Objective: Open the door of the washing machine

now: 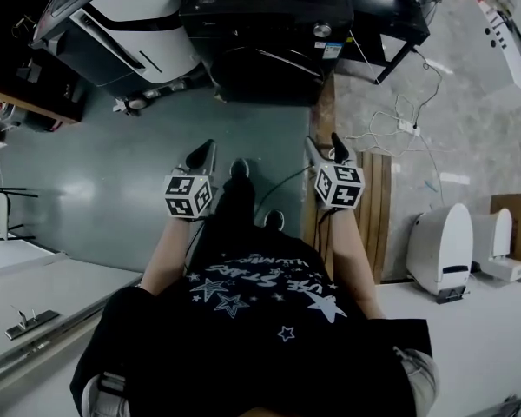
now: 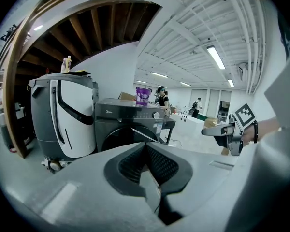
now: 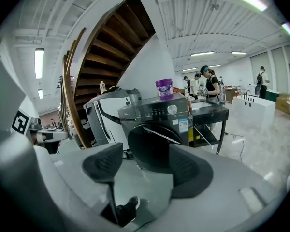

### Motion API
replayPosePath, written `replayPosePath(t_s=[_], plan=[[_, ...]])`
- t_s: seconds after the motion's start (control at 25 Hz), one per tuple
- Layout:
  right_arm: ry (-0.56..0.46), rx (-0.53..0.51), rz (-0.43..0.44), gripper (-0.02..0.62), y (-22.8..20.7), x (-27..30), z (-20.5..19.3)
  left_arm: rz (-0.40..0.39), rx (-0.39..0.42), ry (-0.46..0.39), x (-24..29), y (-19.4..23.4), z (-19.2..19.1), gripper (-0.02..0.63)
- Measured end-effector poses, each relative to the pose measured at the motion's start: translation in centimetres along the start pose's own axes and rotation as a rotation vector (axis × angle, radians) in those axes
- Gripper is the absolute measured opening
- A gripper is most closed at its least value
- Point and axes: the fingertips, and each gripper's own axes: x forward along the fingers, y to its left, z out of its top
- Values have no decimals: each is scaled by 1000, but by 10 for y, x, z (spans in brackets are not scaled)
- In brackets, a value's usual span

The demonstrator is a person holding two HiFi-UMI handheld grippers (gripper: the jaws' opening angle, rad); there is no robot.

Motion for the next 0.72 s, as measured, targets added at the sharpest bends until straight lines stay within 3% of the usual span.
replayPosePath(t_s=[0.48, 0.72], plan=[[100, -23, -43, 302, -21, 77, 5, -39, -18, 55, 85, 52, 3, 11], [175, -14, -149, 302, -55, 149, 15, -72, -32, 102, 157, 93, 9, 11]])
